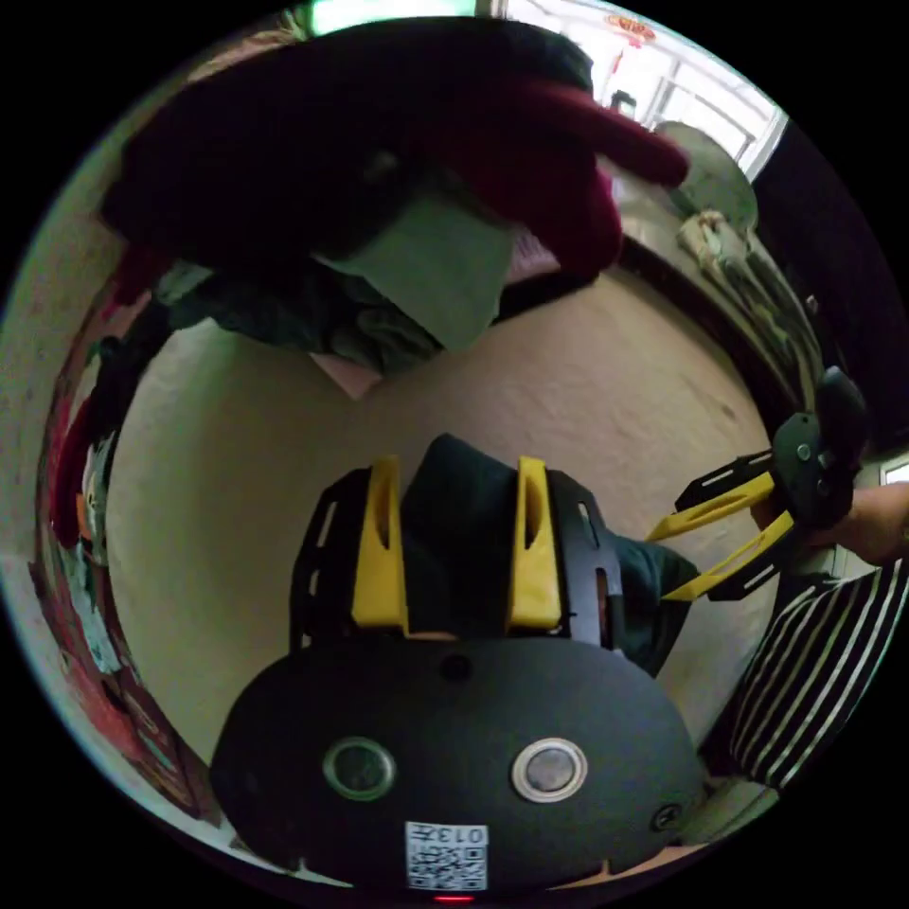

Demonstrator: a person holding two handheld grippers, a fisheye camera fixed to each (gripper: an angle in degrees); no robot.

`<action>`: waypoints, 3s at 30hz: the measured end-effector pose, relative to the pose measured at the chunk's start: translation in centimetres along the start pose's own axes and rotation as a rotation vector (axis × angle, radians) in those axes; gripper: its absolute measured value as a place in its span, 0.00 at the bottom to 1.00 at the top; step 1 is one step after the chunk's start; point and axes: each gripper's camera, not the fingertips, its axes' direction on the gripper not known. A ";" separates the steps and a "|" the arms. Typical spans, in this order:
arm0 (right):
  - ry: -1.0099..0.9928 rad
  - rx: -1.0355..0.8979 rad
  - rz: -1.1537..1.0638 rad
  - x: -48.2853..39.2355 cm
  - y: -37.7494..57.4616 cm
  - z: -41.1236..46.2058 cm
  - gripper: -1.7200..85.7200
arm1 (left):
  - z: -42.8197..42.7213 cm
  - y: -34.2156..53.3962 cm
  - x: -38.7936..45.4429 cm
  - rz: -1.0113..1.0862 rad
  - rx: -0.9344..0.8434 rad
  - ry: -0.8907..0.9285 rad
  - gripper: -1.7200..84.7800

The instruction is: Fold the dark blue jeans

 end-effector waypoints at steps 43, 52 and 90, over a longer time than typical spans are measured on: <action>0.082 -0.025 -0.716 -30.5 -12.9 6.1 0.04 | -4.7 49.9 2.0 -0.651 0.255 -0.054 0.14; 0.215 -0.217 -0.931 -34.5 -11.1 13.4 0.06 | -5.5 53.5 0.7 -0.739 0.335 0.058 0.16; 0.388 0.033 -0.481 -40.0 -24.0 6.0 0.16 | -4.5 52.3 3.9 -0.879 0.214 -0.003 0.08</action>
